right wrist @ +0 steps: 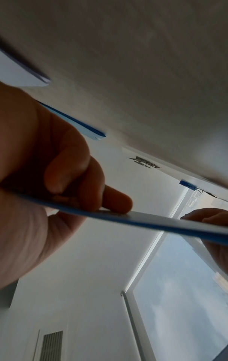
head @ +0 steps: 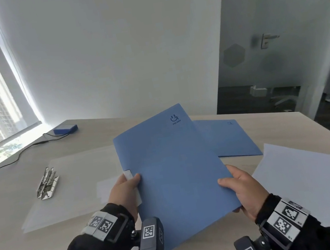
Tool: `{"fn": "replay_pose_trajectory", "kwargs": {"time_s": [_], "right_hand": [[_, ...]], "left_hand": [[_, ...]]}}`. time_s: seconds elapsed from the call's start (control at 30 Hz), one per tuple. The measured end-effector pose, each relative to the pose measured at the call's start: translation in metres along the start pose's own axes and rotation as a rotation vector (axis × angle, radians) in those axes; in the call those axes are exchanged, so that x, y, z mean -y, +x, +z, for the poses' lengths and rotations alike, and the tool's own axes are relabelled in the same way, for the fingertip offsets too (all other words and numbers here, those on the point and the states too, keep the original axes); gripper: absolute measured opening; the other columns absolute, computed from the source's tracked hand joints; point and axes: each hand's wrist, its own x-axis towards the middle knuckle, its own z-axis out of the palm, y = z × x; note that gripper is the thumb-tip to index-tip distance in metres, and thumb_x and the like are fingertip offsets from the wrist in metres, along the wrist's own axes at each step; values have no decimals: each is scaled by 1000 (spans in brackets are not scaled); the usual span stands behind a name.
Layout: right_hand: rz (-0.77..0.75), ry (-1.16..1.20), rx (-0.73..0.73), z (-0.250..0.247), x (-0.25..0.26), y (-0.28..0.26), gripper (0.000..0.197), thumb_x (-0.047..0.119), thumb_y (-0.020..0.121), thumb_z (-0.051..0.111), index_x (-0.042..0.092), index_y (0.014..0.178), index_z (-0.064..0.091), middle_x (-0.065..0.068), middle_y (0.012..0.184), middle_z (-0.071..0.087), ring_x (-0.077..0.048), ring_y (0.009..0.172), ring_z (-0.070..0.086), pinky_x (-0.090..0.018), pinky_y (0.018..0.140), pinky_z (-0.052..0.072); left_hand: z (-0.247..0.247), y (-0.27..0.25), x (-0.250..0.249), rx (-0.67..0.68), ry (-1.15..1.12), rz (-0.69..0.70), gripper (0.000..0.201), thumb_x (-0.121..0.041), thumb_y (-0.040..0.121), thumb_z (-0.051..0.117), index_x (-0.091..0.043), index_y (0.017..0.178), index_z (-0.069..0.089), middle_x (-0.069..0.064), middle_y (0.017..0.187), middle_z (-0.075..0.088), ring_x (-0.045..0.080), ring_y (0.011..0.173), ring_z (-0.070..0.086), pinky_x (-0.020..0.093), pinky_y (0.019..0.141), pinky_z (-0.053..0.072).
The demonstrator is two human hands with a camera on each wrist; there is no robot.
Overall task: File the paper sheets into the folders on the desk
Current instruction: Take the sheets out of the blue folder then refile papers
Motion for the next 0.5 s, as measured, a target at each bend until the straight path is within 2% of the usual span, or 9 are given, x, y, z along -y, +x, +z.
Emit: {"fn": "replay_pose_trajectory", "kwargs": {"time_s": [0.13, 0.2, 0.27, 0.33, 0.43, 0.5], "right_hand": [[41, -34, -16, -14, 5, 1, 35, 18, 71, 48, 10, 104, 56, -10, 69, 59, -24, 46, 48, -23, 41, 27], [32, -73, -70, -23, 6, 4, 26, 14, 80, 49, 11, 105, 56, -13, 70, 62, -25, 43, 49, -23, 39, 28], [12, -62, -146, -34, 7, 9, 20, 6, 91, 48, 13, 107, 59, -15, 76, 66, -23, 43, 51, -23, 38, 31], [8, -8, -239, -47, 5, 16, 24, 3, 95, 47, 15, 109, 62, -14, 77, 65, -20, 44, 50, -23, 39, 33], [34, 119, -364, -67, 1, 31, 29, 3, 96, 47, 14, 116, 63, -14, 78, 60, -17, 45, 48, -22, 39, 35], [47, 195, -446, -80, -1, 45, 31, 2, 96, 45, 14, 120, 62, -12, 80, 59, -16, 47, 48, -20, 37, 34]], "left_hand": [[10, 13, 6, -57, 13, 13, 24, -7, 96, 49, -6, 117, 61, 17, 104, 69, 29, 81, 65, 50, 85, 52], [17, 20, 8, -74, -9, 19, 24, -8, 96, 50, -7, 117, 60, 17, 110, 68, 30, 83, 65, 48, 84, 53], [25, 24, 11, -35, -58, 2, 28, -9, 96, 49, -7, 123, 57, 14, 114, 68, 32, 91, 66, 46, 83, 54], [35, 22, 14, 43, -74, -55, 28, -13, 96, 49, -10, 123, 58, 13, 117, 69, 33, 98, 67, 43, 78, 56], [48, 22, 23, 106, -54, -127, 33, -21, 94, 53, -7, 125, 56, 20, 116, 68, 32, 90, 69, 39, 68, 57], [55, 22, 31, 125, -8, -145, 27, -22, 95, 53, -10, 119, 57, 16, 107, 69, 29, 88, 69, 37, 69, 55]]}}
